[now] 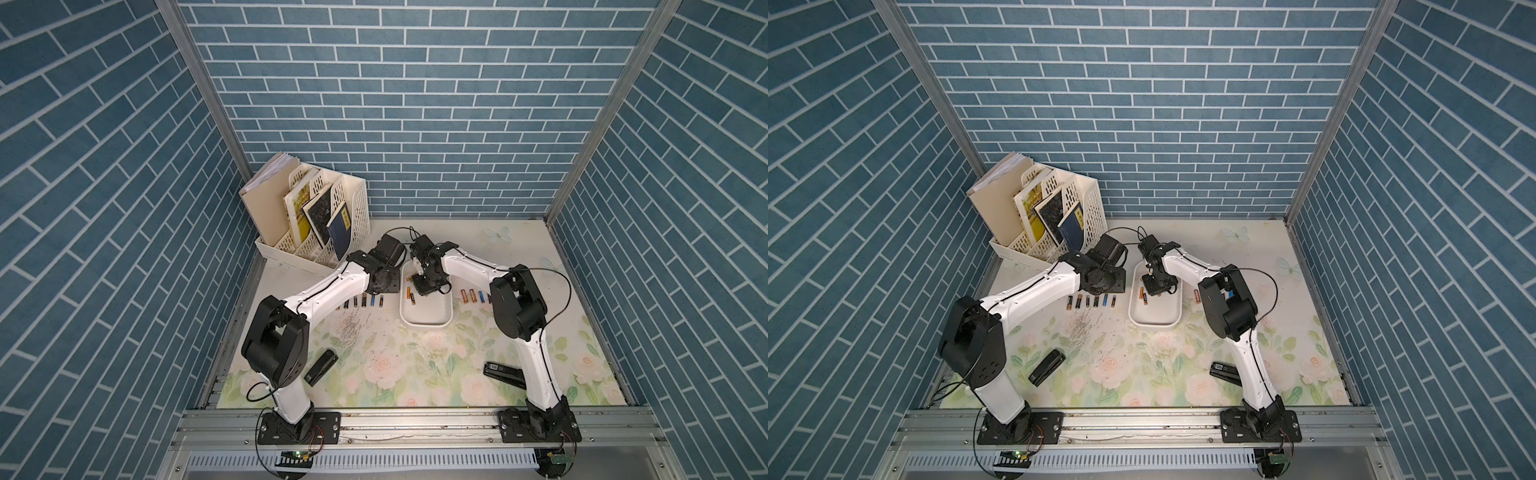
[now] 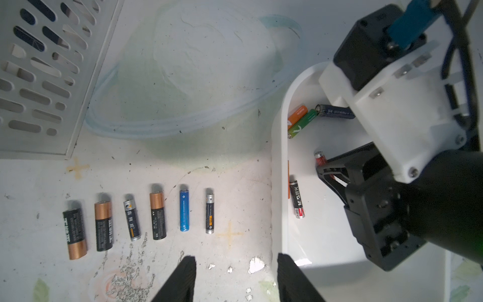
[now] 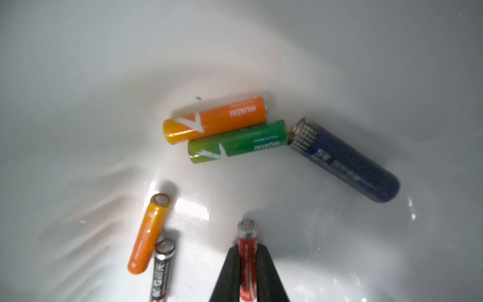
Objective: Take the batteries out of the storage box
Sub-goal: Pick up the battery from the storage box, then place the battery at the center of the board.
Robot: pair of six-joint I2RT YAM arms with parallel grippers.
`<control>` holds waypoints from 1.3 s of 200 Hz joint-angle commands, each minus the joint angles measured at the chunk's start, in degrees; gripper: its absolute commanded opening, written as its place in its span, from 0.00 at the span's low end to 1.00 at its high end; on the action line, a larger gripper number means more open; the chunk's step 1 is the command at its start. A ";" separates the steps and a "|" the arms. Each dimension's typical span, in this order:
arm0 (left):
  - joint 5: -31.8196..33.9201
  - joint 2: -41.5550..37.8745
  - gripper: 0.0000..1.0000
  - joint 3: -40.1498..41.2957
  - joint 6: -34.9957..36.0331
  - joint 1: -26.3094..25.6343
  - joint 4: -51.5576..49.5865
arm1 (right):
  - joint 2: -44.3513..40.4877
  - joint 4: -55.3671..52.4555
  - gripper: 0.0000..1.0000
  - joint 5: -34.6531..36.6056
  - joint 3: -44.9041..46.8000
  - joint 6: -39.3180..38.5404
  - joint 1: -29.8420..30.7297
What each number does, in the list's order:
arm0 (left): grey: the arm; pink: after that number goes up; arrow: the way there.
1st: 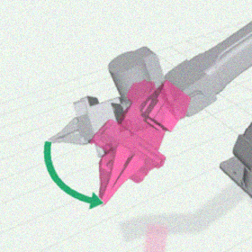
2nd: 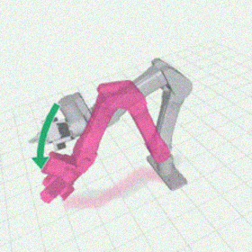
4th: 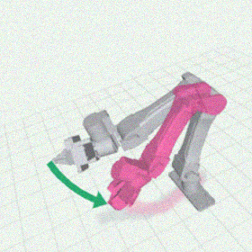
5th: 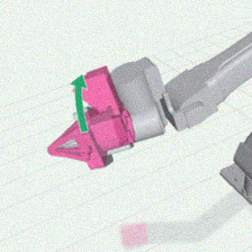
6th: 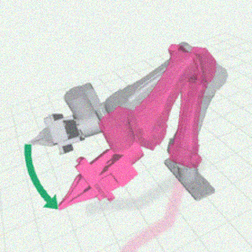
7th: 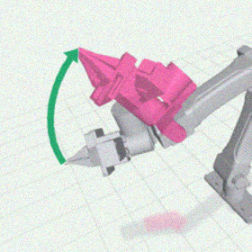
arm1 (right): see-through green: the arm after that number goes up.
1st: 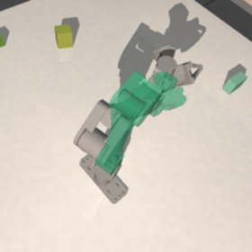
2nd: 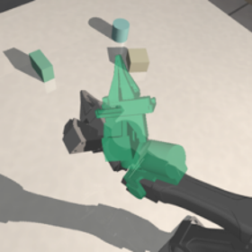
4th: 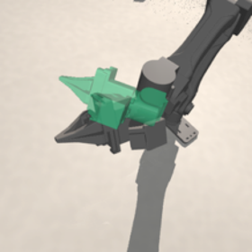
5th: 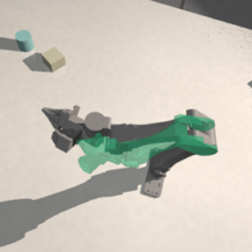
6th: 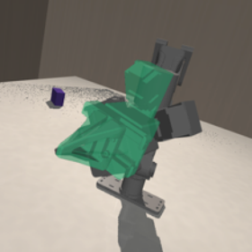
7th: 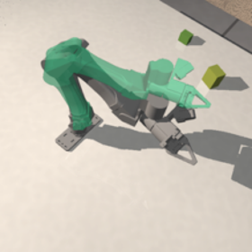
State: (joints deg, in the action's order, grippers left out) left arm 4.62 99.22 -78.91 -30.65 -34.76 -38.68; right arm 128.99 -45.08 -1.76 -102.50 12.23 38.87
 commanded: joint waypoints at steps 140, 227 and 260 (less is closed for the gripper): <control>-2.82 -1.51 0.56 1.48 0.86 0.84 0.96 | -10.28 -4.10 0.10 -5.73 -0.35 3.83 -2.98; -4.09 0.07 0.56 -0.31 1.74 0.92 0.79 | -25.44 -7.39 0.10 0.10 11.02 5.38 -9.38; -4.96 1.23 0.56 -1.37 1.84 0.93 0.84 | -32.61 -6.83 0.10 1.57 19.46 6.72 -11.46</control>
State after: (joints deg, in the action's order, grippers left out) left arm 0.45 99.22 -78.63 -29.61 -34.24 -37.74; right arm 101.16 -50.41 -2.50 -87.83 16.43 28.47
